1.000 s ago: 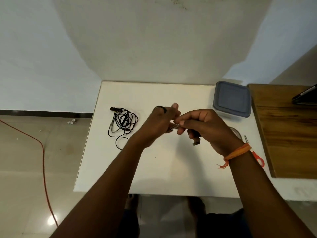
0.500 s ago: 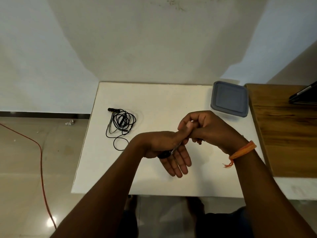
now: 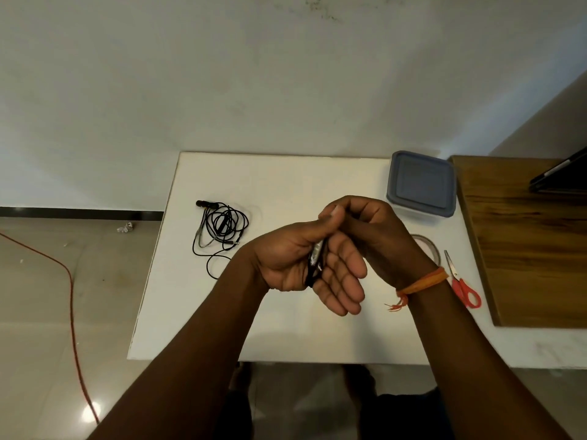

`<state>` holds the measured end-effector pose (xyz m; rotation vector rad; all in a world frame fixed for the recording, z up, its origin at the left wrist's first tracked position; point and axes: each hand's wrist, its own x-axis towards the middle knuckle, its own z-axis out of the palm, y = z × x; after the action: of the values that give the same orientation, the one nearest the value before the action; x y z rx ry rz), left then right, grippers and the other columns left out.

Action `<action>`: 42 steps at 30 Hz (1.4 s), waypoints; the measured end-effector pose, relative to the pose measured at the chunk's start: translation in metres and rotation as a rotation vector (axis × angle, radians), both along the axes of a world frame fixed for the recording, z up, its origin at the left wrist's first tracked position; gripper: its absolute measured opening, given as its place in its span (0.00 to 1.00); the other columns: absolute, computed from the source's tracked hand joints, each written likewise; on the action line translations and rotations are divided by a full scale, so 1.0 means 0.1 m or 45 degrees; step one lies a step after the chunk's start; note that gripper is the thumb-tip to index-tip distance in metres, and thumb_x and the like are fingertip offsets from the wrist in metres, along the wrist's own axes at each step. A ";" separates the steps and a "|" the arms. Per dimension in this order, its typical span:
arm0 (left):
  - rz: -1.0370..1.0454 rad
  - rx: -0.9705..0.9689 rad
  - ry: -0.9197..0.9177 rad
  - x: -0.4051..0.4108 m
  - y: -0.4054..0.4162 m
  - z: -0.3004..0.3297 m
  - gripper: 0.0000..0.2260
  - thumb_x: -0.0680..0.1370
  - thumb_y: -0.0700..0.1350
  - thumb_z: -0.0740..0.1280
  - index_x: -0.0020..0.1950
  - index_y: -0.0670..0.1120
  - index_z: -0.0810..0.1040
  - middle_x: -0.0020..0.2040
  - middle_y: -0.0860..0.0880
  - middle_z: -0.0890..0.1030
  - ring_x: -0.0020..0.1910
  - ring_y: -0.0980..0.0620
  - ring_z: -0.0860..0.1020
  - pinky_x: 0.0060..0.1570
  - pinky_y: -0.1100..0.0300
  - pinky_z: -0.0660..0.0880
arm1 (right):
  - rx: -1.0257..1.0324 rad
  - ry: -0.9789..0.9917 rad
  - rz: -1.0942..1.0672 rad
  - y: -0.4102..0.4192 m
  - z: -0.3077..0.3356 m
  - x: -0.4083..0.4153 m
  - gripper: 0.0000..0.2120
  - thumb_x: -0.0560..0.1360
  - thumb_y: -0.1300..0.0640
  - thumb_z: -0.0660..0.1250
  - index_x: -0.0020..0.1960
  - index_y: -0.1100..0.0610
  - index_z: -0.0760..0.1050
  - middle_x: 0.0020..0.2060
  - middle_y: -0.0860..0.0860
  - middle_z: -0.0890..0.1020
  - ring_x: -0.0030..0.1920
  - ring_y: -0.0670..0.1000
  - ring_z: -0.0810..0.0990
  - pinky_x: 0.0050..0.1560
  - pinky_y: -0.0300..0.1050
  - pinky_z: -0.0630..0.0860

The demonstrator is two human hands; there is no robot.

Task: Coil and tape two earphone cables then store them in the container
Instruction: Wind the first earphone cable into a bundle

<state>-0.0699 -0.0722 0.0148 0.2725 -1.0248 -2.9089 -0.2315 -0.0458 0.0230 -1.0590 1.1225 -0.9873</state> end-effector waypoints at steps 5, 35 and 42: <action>0.093 0.172 0.352 0.02 -0.04 -0.08 0.31 0.81 0.60 0.54 0.55 0.32 0.79 0.49 0.34 0.83 0.50 0.36 0.83 0.50 0.45 0.81 | 0.039 -0.099 0.029 0.03 -0.01 0.11 0.10 0.76 0.53 0.64 0.46 0.58 0.80 0.40 0.59 0.79 0.43 0.58 0.77 0.47 0.55 0.73; 0.818 0.032 -0.525 0.01 -0.13 0.14 0.25 0.78 0.56 0.60 0.37 0.37 0.84 0.35 0.39 0.84 0.35 0.43 0.84 0.35 0.53 0.82 | 0.005 0.029 -0.110 -0.01 -0.26 0.21 0.09 0.75 0.63 0.59 0.46 0.57 0.78 0.38 0.49 0.82 0.43 0.50 0.81 0.46 0.44 0.78; 0.891 0.013 -0.650 0.10 -0.13 0.14 0.21 0.76 0.53 0.64 0.28 0.41 0.79 0.34 0.39 0.83 0.35 0.43 0.85 0.32 0.55 0.81 | -0.002 0.116 -0.059 0.00 -0.23 0.21 0.08 0.74 0.63 0.62 0.45 0.57 0.80 0.38 0.51 0.83 0.42 0.50 0.81 0.45 0.42 0.78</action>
<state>-0.0604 -0.0848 0.0288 1.1515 -0.7370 -2.2379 -0.2104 -0.0462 0.0003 -1.0924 1.2257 -0.9846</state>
